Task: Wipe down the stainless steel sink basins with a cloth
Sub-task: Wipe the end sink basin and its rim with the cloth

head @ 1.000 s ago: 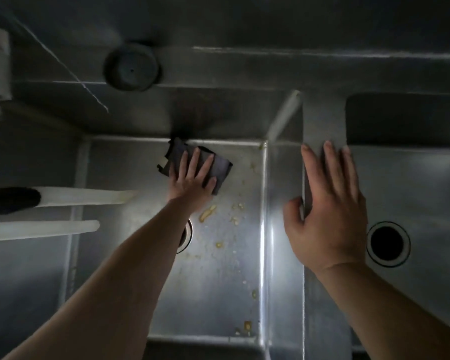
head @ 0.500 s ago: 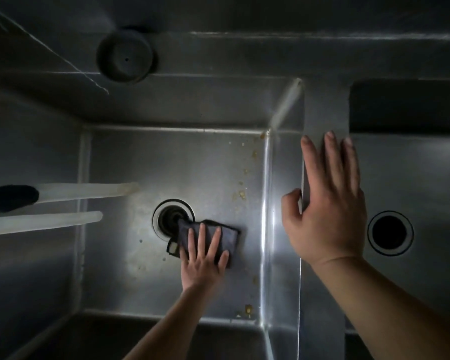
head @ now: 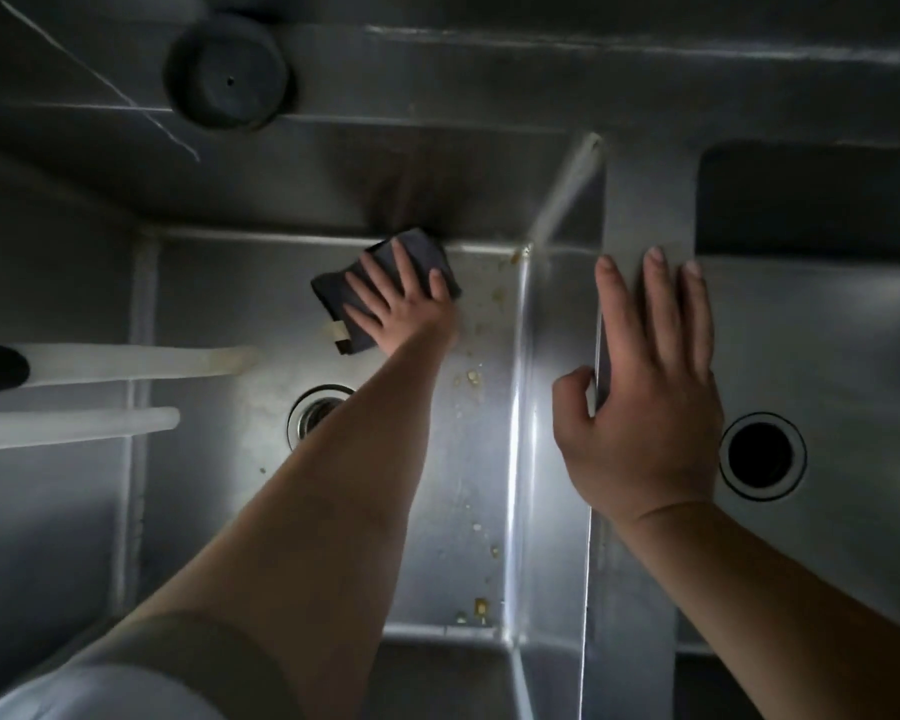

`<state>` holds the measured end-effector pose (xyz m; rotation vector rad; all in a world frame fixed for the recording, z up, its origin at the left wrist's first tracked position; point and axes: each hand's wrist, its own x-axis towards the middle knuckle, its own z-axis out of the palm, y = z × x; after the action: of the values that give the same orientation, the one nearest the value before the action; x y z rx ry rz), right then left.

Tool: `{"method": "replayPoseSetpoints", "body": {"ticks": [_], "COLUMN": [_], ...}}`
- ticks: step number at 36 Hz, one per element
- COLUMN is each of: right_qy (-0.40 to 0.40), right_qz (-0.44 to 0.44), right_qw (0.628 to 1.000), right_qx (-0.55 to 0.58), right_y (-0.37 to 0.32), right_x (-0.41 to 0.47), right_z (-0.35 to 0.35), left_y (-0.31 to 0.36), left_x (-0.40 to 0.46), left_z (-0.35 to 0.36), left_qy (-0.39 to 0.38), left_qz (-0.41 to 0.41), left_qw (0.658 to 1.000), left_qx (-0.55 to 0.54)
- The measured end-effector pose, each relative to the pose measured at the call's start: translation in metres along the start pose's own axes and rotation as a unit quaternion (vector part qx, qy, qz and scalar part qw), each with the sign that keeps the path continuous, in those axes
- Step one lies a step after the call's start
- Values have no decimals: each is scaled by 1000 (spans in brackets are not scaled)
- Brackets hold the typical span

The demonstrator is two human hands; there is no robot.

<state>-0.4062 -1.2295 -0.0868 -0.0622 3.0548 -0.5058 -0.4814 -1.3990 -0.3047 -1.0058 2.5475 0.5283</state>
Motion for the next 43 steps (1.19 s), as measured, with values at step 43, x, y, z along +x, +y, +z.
{"method": "replayPoseSetpoints", "body": {"ticks": [43], "right_qy": [-8], "right_qz": [10], "right_qw": [1000], "right_qx": [-11], "right_y": [0], "right_x": [-1], "right_z": [-2], "left_y": [-149], "left_x": [-103], "left_z": [22], "left_qy": [-79], "left_qz": [550], "left_qw": [809], "left_qx": [191]}}
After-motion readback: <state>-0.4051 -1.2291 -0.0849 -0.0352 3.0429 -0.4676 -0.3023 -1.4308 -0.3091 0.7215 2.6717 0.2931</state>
